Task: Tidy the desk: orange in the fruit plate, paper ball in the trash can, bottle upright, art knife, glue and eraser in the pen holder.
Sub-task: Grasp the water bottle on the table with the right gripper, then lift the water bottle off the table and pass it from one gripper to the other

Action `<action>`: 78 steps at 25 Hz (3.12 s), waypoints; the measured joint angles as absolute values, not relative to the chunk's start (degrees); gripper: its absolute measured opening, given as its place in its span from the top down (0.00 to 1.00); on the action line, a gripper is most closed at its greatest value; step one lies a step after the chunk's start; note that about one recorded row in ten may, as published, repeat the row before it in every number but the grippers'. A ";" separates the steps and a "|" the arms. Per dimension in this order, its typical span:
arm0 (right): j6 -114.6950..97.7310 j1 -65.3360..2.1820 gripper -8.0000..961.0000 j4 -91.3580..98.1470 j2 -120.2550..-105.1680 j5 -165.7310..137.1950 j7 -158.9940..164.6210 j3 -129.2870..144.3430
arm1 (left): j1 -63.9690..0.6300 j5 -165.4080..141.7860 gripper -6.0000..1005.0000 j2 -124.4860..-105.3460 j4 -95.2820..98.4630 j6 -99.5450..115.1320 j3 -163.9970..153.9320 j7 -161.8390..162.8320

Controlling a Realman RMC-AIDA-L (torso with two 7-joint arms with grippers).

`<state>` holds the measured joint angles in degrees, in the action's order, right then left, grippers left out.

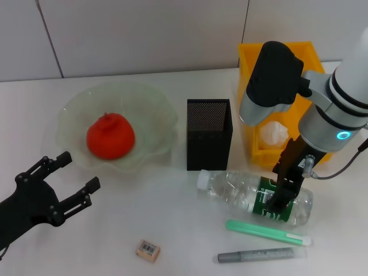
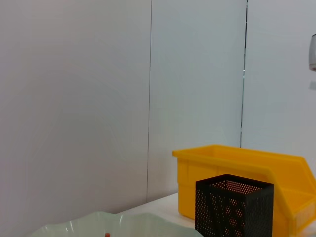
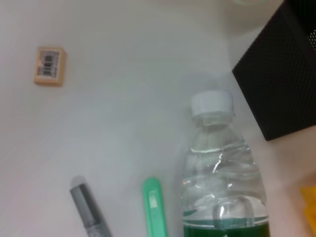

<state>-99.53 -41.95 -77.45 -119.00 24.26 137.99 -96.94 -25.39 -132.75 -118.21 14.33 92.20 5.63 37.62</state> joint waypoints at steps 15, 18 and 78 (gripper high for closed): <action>-96.09 -42.12 0.12 -73.40 -119.15 23.64 137.99 -95.39 | -25.15 -132.81 0.24 -118.30 14.32 92.17 5.62 37.62; -95.32 -42.13 0.12 -72.44 -119.17 23.68 137.99 -94.86 | -25.14 -132.82 0.25 -118.30 14.32 92.18 5.62 37.62; -90.95 -41.73 0.19 -68.27 -119.30 26.18 137.63 -91.77 | -25.11 -132.76 0.27 -118.21 14.33 93.81 5.96 37.62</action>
<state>-90.95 -41.73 -68.27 -119.30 26.18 137.63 -91.77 -25.11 -132.76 -118.21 14.33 93.81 5.96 37.62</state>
